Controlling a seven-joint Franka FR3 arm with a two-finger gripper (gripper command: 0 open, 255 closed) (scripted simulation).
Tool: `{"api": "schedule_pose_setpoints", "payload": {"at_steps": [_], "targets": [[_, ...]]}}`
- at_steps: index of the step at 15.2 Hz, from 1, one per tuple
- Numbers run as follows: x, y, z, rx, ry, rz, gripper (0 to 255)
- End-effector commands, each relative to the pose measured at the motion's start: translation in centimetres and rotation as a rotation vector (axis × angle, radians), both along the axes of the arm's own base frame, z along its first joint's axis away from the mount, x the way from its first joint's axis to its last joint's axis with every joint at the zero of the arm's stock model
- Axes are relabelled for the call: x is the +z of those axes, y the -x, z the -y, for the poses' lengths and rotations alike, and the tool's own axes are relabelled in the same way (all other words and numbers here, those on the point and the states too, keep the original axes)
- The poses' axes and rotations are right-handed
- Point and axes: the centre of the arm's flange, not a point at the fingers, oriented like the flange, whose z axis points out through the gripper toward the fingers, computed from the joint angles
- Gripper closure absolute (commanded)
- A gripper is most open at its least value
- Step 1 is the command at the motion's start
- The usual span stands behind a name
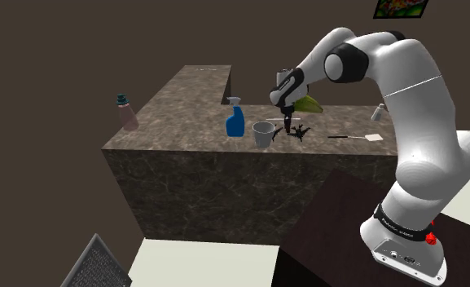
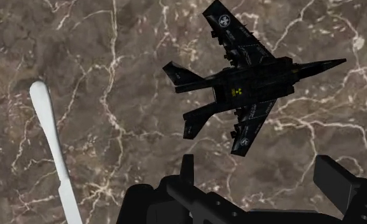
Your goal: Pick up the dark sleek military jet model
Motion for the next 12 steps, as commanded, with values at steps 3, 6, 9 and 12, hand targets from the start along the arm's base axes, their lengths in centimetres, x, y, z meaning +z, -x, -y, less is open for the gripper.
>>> {"api": "schedule_pose_setpoints", "payload": {"at_steps": [3, 6, 9, 12], "targets": [[-2.3, -0.5, 0.1, 0.003, 0.000, -0.001, 0], [-3.9, -0.5, 0.1, 0.003, 0.000, -0.001, 0], [-4.2, -0.5, 0.1, 0.003, 0.000, -0.001, 255], [-4.1, -0.4, 0.1, 0.003, 0.000, -0.001, 255]]}}
